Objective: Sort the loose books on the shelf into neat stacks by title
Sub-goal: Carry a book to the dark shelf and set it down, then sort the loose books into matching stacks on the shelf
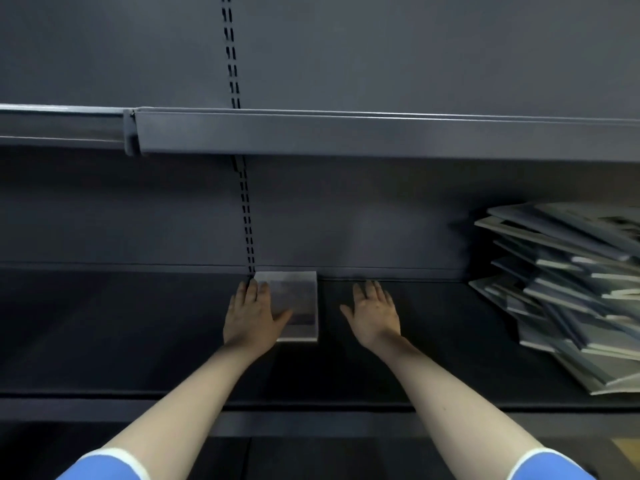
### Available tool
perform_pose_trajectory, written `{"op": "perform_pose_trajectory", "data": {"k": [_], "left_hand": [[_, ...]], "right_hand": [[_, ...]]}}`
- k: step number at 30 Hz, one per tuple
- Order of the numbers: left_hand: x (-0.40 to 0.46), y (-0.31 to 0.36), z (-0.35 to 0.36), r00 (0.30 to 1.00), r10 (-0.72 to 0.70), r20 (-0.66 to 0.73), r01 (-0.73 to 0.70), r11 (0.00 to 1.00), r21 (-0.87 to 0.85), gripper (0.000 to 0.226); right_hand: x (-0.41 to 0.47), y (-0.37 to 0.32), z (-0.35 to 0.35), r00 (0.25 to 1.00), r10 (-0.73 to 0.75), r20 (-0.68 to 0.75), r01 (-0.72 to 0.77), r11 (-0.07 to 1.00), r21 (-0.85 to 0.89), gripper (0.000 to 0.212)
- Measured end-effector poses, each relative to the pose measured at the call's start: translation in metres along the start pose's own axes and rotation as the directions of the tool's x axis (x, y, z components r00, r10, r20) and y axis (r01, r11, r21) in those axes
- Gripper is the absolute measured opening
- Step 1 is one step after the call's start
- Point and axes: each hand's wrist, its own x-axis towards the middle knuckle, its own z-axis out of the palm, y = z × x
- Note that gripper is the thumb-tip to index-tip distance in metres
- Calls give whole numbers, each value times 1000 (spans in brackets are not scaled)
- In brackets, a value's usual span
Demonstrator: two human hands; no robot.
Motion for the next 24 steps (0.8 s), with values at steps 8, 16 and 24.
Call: {"op": "perform_pose_trajectory", "data": {"k": [8,16,24], "left_hand": [[-20,25,-25,1000,-4,-3,4,999,38,79],[-46,43,-50,1000,29,-9,-28,999,18,77],[-89,26,-50,995,51,-84,-58,995,-82,78]], "right_hand": [[-27,46,-19,998,48,-33,-50,998,-46,66],[-58,68,-68,984,98,-146,-109,992,-67,60],[-100,73,-88,970,127,-209,-151,983,-106,59]]}}
